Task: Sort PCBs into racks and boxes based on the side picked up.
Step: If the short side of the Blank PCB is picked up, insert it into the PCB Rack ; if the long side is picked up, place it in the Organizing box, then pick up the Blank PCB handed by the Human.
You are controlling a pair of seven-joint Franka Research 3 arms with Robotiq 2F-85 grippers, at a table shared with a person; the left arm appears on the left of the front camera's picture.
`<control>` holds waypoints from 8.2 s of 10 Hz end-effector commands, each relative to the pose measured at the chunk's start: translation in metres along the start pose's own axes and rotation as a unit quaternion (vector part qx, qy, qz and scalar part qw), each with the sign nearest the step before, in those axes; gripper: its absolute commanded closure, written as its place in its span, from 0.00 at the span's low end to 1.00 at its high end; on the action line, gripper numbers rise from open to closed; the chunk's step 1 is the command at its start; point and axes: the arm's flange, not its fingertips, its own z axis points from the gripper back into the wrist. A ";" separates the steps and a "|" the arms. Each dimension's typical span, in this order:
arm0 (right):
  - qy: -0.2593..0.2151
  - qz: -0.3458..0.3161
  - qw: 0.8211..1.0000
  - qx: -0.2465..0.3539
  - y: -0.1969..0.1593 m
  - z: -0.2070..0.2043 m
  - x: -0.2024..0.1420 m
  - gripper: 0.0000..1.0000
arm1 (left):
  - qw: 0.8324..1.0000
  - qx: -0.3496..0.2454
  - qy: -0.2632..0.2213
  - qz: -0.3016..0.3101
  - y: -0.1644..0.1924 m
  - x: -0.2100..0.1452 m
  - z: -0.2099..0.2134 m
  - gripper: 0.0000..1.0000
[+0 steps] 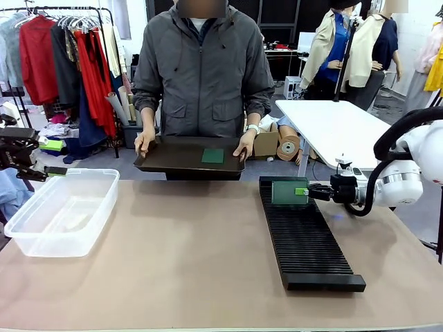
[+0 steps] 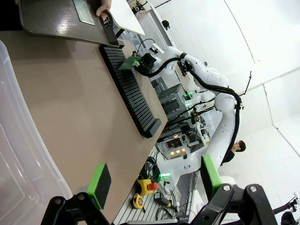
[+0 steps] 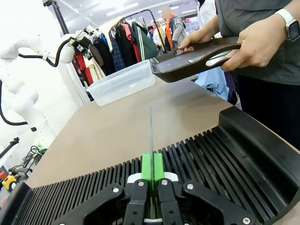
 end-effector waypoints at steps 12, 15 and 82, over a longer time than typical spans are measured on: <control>0.013 0.016 0.999 -0.025 -0.005 0.001 -0.006 1.00 | 1.000 -0.004 0.000 0.005 -0.003 0.001 0.001 0.00; 0.025 0.018 0.999 -0.025 -0.012 -0.004 -0.006 1.00 | 1.000 -0.004 0.000 0.005 -0.003 0.001 0.001 0.00; 0.044 -0.297 0.954 0.024 0.180 0.023 0.125 0.00 | 1.000 -0.004 0.000 0.005 -0.003 0.001 0.001 0.00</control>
